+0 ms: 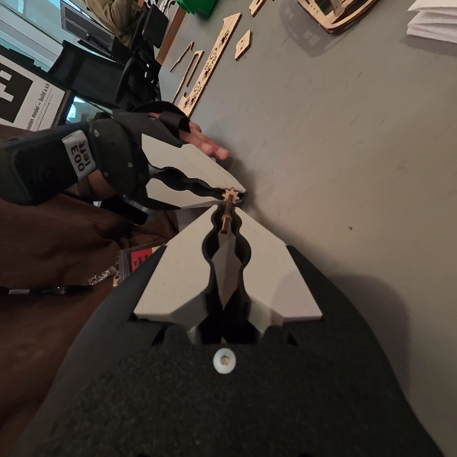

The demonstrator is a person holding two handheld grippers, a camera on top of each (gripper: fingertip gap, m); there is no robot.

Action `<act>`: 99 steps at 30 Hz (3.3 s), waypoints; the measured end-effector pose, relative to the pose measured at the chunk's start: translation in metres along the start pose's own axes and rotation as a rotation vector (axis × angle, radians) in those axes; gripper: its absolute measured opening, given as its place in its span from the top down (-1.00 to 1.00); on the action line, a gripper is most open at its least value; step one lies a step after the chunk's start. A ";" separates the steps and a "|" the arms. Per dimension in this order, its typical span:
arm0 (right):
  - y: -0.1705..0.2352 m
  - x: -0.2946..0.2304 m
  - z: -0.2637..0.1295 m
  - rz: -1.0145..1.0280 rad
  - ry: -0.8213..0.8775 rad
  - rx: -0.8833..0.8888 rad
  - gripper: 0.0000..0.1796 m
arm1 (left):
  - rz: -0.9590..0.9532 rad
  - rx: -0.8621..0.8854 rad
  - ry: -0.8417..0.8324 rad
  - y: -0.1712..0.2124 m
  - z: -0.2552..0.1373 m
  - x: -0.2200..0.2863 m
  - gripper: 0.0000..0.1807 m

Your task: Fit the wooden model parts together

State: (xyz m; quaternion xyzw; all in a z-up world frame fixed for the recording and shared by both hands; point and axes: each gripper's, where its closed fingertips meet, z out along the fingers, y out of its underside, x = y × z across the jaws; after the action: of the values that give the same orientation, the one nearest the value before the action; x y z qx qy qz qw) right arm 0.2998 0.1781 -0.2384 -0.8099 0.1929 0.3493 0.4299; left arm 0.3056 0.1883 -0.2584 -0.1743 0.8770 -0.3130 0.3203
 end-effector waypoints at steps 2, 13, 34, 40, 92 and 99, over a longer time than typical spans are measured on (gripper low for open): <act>0.000 0.000 -0.001 0.003 0.000 0.003 0.96 | -0.017 0.005 0.020 -0.001 0.000 0.001 1.00; -0.002 -0.002 -0.002 -0.025 0.007 0.030 0.95 | -0.049 -0.008 0.012 0.001 0.001 -0.004 1.00; -0.001 -0.001 0.005 -0.312 0.110 -0.152 0.68 | 0.056 -0.007 -0.048 0.000 0.001 0.000 1.00; 0.005 0.002 0.005 -0.403 0.168 -0.167 0.92 | 0.080 -0.008 -0.064 -0.001 0.001 0.000 1.00; 0.009 -0.008 -0.016 -0.335 0.096 0.005 0.64 | 0.119 -0.009 -0.096 0.000 0.001 0.000 1.00; 0.009 -0.009 -0.011 -0.657 0.241 -0.023 0.76 | 0.071 0.032 0.039 -0.004 -0.002 0.011 1.00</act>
State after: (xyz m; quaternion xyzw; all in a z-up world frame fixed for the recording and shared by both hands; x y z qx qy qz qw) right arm 0.2926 0.1640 -0.2320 -0.8688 -0.0326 0.0965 0.4846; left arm 0.2967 0.1806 -0.2595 -0.1319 0.8836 -0.3187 0.3167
